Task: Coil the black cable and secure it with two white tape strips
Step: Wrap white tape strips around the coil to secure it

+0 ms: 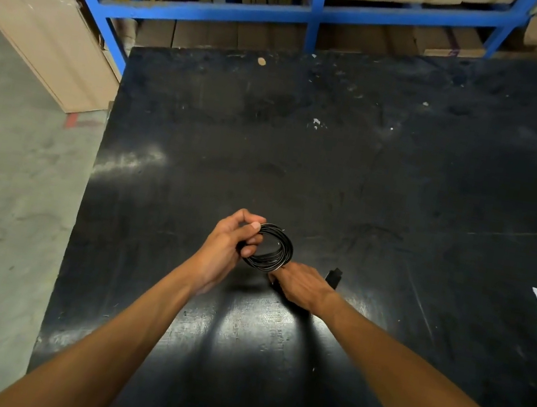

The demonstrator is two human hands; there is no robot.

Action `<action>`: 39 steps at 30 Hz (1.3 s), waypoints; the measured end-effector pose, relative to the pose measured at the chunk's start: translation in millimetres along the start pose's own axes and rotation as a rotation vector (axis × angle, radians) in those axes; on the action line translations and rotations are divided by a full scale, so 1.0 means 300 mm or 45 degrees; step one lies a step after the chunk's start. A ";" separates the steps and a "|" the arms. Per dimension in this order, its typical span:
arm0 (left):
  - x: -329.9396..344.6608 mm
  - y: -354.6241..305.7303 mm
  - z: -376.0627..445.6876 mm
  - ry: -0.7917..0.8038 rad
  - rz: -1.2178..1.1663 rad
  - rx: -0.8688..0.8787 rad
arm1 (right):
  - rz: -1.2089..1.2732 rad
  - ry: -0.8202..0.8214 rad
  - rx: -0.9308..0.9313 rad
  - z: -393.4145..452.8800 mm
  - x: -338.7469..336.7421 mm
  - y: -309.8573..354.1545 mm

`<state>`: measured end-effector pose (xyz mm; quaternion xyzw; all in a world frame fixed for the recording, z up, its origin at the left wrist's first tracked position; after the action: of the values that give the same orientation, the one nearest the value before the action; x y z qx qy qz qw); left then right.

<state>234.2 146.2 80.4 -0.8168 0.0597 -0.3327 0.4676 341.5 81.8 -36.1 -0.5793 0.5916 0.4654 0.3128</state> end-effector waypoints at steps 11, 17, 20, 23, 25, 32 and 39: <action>-0.027 -0.070 -0.041 -0.027 0.065 0.052 | 0.898 -0.610 0.319 -0.022 -0.162 -0.086; 0.019 -0.164 -0.083 0.033 0.051 0.153 | 1.226 -0.988 0.332 -0.089 -0.444 -0.097; 0.054 -0.225 -0.104 0.115 0.079 0.225 | 1.320 -1.140 0.310 -0.136 -0.585 -0.095; 0.106 -0.300 -0.134 0.210 0.101 0.310 | 1.343 -1.216 0.233 -0.179 -0.722 -0.052; 0.148 -0.350 -0.161 0.271 0.123 0.367 | 1.347 -1.259 0.195 -0.213 -0.805 -0.012; 0.238 -0.490 -0.235 0.367 0.159 0.547 | 1.289 -1.379 0.098 -0.293 -1.005 0.057; 0.305 -0.603 -0.328 0.431 0.182 0.697 | 1.211 -1.441 -0.079 -0.383 -1.149 0.137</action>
<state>207.2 137.9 303.9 -0.5876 0.1020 -0.4336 0.6755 366.6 108.6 327.8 0.0596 0.5133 0.7948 0.3182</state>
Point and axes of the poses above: each hand's wrist, its own z-axis towards the middle knuckle, its own x-axis out of the palm, y = z × x, the point moved 7 cm from there along z, towards the middle knuckle, and after that the axes turned 8 degrees about -z, right-handed, at the moved point
